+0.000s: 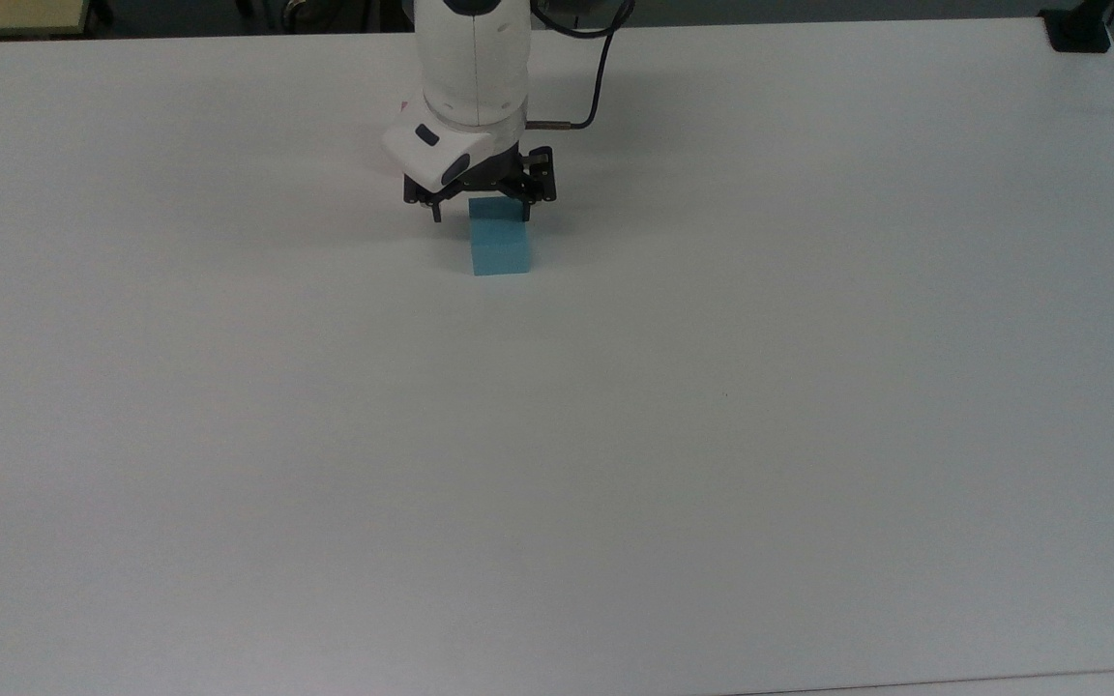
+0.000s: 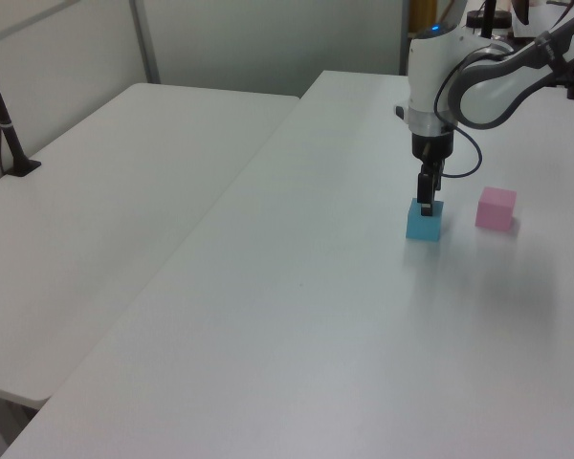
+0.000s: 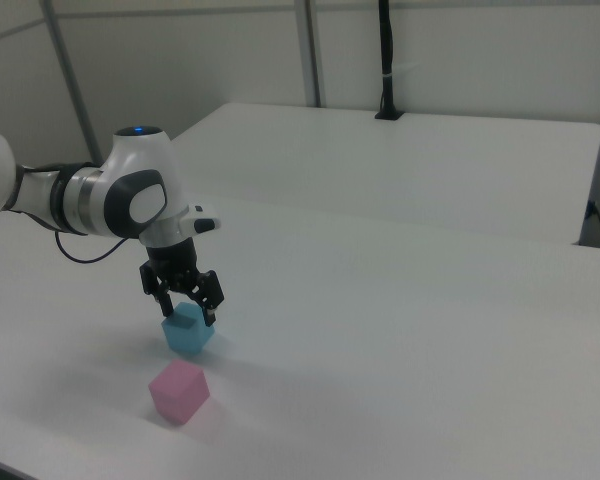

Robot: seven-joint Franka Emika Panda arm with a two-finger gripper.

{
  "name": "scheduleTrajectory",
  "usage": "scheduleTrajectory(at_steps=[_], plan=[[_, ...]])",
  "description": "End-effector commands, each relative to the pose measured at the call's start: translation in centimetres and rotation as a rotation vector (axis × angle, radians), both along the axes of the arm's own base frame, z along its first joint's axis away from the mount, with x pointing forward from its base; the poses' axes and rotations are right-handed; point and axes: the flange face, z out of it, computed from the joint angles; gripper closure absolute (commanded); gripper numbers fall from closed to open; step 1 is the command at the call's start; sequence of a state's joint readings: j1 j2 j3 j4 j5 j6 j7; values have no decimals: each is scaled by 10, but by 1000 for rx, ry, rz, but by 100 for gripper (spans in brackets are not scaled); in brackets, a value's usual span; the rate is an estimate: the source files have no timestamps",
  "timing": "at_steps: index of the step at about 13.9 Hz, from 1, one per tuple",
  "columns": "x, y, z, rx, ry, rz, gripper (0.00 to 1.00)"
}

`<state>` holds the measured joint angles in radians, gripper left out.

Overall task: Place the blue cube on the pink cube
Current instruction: 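Lower the gripper around the light-blue cube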

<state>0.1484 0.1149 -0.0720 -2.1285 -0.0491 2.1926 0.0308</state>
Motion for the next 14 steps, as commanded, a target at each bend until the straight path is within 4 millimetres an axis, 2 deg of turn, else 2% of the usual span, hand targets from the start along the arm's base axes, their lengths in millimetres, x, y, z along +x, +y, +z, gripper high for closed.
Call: scheduleTrajectory(at_steps=[1,9,14], plan=[[-2,6,-7,-7,-22,1,0],[0,16,-22,-5,-21,21,0],[-1,8,2,-2,-38,11,0]])
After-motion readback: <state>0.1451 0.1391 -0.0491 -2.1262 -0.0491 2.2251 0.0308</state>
